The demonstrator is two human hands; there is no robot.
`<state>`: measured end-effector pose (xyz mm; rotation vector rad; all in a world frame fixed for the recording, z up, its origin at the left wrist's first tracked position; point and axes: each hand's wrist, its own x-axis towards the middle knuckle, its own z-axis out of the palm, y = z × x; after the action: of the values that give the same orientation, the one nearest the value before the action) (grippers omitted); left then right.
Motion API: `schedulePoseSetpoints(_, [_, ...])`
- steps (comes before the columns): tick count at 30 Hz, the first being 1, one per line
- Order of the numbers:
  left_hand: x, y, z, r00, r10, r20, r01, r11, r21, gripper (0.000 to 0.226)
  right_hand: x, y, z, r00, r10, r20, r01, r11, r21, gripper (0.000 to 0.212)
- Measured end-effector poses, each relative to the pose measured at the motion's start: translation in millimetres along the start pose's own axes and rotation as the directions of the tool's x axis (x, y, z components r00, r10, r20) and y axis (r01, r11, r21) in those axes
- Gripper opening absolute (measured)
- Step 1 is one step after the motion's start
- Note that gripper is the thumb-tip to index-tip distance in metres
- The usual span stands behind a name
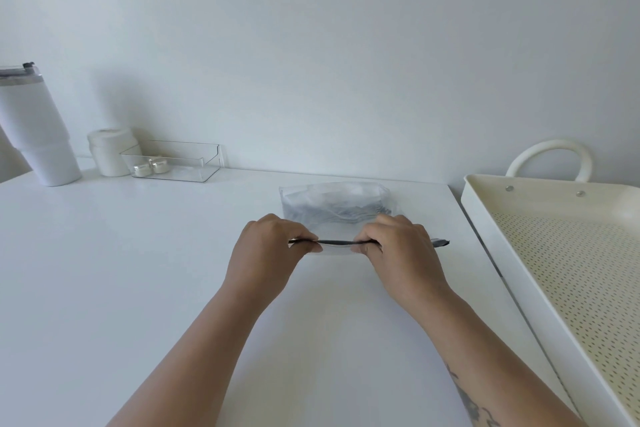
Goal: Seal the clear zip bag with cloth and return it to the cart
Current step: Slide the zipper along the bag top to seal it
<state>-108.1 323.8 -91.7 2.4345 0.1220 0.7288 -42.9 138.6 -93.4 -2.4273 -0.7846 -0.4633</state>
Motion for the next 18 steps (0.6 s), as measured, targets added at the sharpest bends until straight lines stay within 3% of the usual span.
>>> schedulePoseSetpoints(3, [-0.2, 1.4, -1.5, 0.997, 0.056, -0.049, -0.055, 0.998, 0.022, 0.013, -2.1, -2.7, 0.0, 0.999, -0.044, 0.023, 0.045, 0.999, -0.028, 0.002])
schedulePoseSetpoints(6, [0.7, 1.4, -0.2, 0.995, 0.066, -0.073, -0.062, 0.997, 0.049, 0.014, -3.3, -9.8, 3.0, 0.996, -0.092, -0.001, 0.092, 0.996, -0.002, 0.017])
schedulePoseSetpoints(8, [-0.2, 1.8, 0.3, 0.997, 0.059, -0.055, -0.057, 0.998, 0.027, 0.010, -3.1, -15.8, 4.5, 0.993, -0.108, -0.039, 0.108, 0.994, 0.017, 0.005])
schedulePoseSetpoints(12, [0.2, -0.2, -0.7, 0.999, 0.023, 0.035, -0.021, 0.999, -0.040, 0.013, -1.3, -14.3, 6.1, 0.998, -0.038, -0.053, 0.040, 0.998, 0.040, 0.015])
schedulePoseSetpoints(18, [0.0, 0.2, -2.6, 0.997, 0.071, 0.016, -0.071, 0.997, -0.014, 0.007, -0.5, -7.1, 4.7, 0.998, -0.012, -0.057, 0.016, 0.998, 0.066, 0.015])
